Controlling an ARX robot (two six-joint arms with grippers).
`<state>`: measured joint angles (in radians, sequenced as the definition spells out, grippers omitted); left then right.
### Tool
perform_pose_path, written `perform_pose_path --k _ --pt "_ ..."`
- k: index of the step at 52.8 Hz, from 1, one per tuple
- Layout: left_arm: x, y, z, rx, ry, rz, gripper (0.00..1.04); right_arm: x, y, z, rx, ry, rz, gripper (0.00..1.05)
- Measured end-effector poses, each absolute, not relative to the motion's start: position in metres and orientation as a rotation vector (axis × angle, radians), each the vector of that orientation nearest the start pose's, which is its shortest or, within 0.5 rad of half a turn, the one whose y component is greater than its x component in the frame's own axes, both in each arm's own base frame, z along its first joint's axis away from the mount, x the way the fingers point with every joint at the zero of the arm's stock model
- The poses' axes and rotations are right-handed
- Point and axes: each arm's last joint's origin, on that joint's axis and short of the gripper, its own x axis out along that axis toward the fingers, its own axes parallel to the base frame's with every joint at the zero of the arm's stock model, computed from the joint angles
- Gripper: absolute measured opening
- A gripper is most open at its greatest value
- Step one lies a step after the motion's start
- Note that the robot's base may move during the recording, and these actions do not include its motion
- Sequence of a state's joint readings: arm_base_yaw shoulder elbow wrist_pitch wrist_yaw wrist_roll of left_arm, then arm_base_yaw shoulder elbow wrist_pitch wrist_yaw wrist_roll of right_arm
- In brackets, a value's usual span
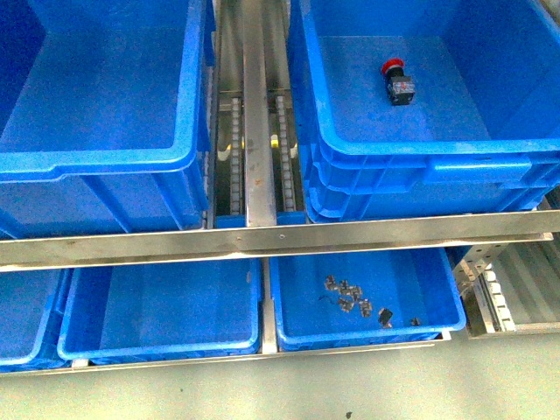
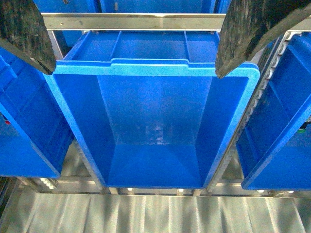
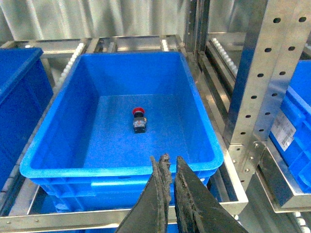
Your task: Pick red and yellow buttons and place in box
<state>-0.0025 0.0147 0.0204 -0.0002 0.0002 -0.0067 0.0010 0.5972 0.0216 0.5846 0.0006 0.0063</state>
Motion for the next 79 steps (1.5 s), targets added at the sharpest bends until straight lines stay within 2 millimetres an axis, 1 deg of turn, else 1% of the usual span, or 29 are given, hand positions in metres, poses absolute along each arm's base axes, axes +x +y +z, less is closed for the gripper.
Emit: perform_pose_path --k 31,52,56,59,71,72,76,79 --pt "0.097 0.000 0.169 -0.007 -0.005 -0.003 0.97 0.115 0.000 0.174 0.006 -0.023 0.000 0.04" --pt "0.097 0.000 0.169 -0.007 -0.005 -0.003 0.97 0.108 0.000 0.173 0.006 -0.022 0.000 0.04" --pt "0.097 0.000 0.169 -0.007 -0.005 -0.003 0.97 0.101 0.000 0.169 0.006 0.014 0.002 0.04" --pt "0.097 0.000 0.169 -0.006 -0.005 -0.002 0.97 0.098 0.000 0.170 0.006 -0.009 0.001 0.04" --pt "0.097 0.000 0.169 -0.006 -0.005 -0.002 0.97 0.097 0.000 0.171 0.006 -0.018 0.000 0.04" --pt "0.097 0.000 0.169 -0.006 -0.005 -0.003 0.97 0.097 0.000 0.171 0.004 -0.018 0.000 0.07" --pt "0.097 0.000 0.169 -0.006 -0.005 -0.003 0.97 0.097 0.000 0.171 0.004 -0.018 0.000 0.28" --pt "0.097 0.000 0.169 -0.006 -0.005 -0.003 0.97 0.097 0.000 0.170 0.004 -0.018 0.000 0.41"
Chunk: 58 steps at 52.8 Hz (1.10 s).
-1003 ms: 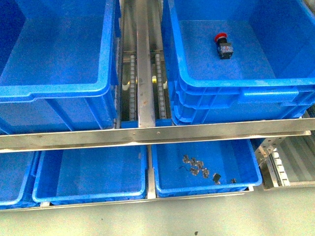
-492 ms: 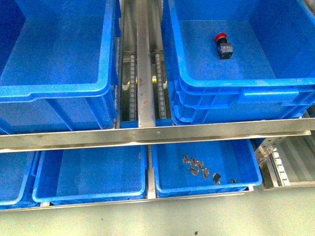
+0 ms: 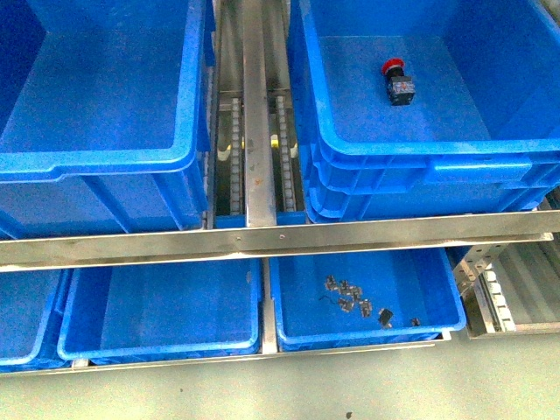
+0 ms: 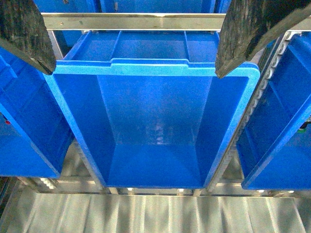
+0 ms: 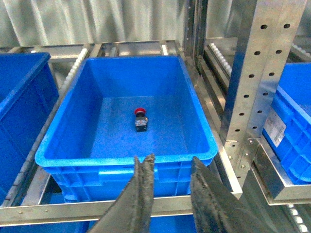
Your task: Pick red and yellow buttons and place in box
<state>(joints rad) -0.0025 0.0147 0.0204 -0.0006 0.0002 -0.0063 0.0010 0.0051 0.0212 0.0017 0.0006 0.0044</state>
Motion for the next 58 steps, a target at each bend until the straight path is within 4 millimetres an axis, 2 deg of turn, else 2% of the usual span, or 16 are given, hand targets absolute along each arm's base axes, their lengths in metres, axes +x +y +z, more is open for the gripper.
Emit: perform_pose_path --k 2,13,16,58 --pt "0.0974 -0.0002 0.1693 -0.006 -0.005 -0.003 0.97 0.0967 0.0001 0.1705 0.004 -0.018 0.000 0.51" --pt "0.0974 -0.0002 0.1693 -0.006 -0.006 -0.003 0.97 0.0967 0.0000 0.1705 0.004 -0.018 -0.003 0.86" --pt "0.0974 -0.0004 0.1693 -0.005 -0.006 -0.007 0.97 0.0967 0.0000 0.1705 0.005 -0.018 -0.004 1.00" --pt "0.0974 -0.0002 0.1693 -0.005 -0.006 -0.001 0.97 0.0966 0.0001 0.1703 0.003 -0.016 0.001 0.99"
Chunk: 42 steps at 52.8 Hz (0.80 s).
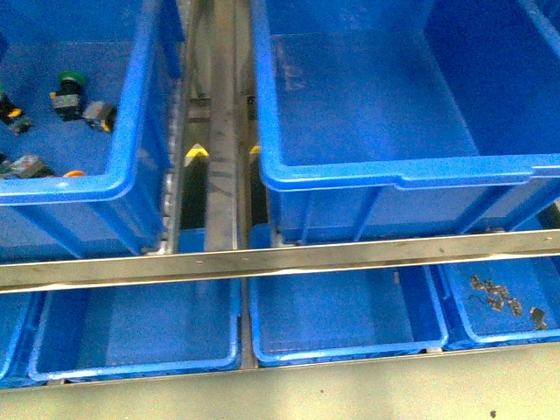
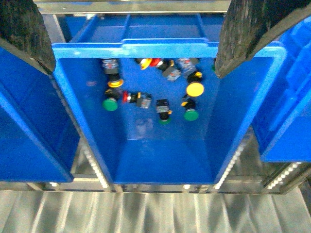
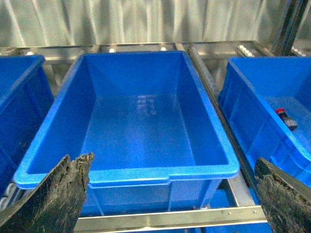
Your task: Pick red and yellow buttons and place in box
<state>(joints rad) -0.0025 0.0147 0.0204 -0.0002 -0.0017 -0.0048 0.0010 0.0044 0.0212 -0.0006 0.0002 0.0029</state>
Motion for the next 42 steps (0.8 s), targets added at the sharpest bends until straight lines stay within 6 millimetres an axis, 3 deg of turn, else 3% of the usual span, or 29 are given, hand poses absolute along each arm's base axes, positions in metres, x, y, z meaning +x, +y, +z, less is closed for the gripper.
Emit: perform_pose_path --k 18,25,28,36,42 --pt "0.097 0.000 0.169 -0.005 -0.005 -0.003 0.97 0.097 0.000 0.170 0.003 -0.015 0.002 0.99" --pt "0.107 -0.001 0.175 -0.151 0.395 -0.063 0.97 0.097 0.000 0.170 0.003 -0.015 0.003 0.99" --pt "0.127 -0.001 0.189 -0.202 0.441 -0.047 0.97 0.097 0.000 0.170 0.003 -0.015 0.000 0.99" --pt "0.184 -0.001 0.225 -0.241 0.368 0.008 0.97 0.097 0.000 0.170 0.003 -0.015 0.000 0.99" --pt "0.244 0.000 0.224 -0.250 0.404 0.102 0.97 0.097 0.000 0.170 0.003 -0.015 0.000 0.99"
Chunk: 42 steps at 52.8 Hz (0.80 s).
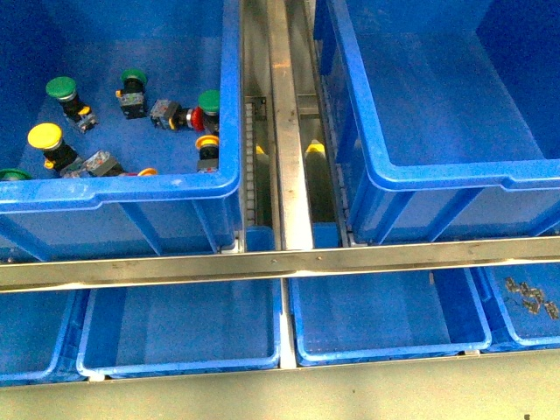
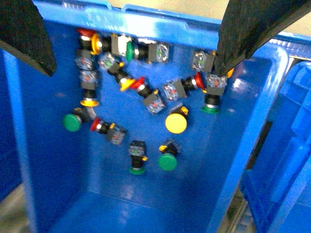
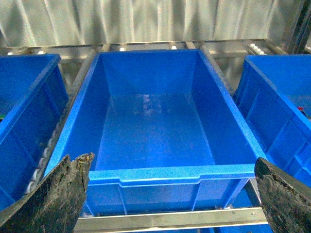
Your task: Pick red and yellow buttons and place in box
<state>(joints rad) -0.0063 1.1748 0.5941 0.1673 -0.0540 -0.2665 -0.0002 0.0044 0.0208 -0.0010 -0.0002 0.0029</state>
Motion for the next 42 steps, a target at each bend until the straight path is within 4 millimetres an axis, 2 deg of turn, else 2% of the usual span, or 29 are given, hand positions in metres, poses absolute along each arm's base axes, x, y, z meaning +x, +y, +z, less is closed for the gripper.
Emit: perform_pose_path --k 11,14,27,42 --pt "0.313 0.008 0.188 -0.258 0.585 0.211 0.97 0.097 0.000 0.170 0.003 -0.015 -0.001 0.99" --pt "0.327 0.010 0.178 -0.259 0.620 0.221 0.97 0.097 0.000 0.170 0.003 -0.015 0.000 0.99" --pt "0.379 0.017 0.140 -0.243 0.705 0.251 0.97 0.097 0.000 0.170 0.003 -0.015 0.000 0.99" --pt "0.413 0.024 0.098 -0.226 0.780 0.238 0.97 0.097 0.000 0.170 0.003 -0.015 0.000 0.99"
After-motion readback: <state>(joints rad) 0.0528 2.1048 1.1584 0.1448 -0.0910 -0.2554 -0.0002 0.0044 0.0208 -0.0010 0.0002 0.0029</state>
